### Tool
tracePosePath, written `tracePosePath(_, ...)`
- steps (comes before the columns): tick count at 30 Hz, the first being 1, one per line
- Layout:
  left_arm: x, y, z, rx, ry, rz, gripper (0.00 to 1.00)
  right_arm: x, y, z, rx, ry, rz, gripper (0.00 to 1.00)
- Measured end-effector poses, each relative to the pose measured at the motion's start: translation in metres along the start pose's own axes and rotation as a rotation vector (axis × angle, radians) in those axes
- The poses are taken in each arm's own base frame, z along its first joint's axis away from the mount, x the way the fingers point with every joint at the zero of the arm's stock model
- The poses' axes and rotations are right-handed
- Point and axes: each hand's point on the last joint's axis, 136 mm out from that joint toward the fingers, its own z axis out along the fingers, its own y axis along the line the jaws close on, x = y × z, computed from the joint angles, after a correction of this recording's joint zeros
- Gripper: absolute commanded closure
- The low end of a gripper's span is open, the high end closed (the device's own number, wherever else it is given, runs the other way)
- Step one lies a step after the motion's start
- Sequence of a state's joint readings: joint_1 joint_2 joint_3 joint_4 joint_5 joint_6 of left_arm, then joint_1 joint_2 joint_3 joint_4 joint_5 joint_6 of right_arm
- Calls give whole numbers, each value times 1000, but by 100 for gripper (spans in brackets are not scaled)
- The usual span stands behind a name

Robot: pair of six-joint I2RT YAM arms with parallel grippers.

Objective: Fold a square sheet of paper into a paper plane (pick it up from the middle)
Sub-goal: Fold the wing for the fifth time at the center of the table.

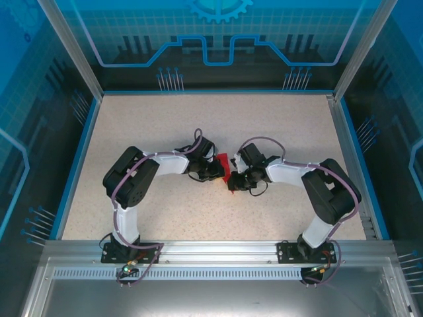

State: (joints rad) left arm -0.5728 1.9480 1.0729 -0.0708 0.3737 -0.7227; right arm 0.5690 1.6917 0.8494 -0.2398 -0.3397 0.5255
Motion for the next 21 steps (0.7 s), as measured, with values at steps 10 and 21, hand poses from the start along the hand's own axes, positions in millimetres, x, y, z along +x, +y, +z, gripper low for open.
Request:
tracePosePath(10,-1,0,0,-3,-1,-1,88,3,0,4,-13,18,-6,88)
tracePosePath(21,-1,0,0,-5,1,-2,87,5,-1,5,-12,19,-5,88)
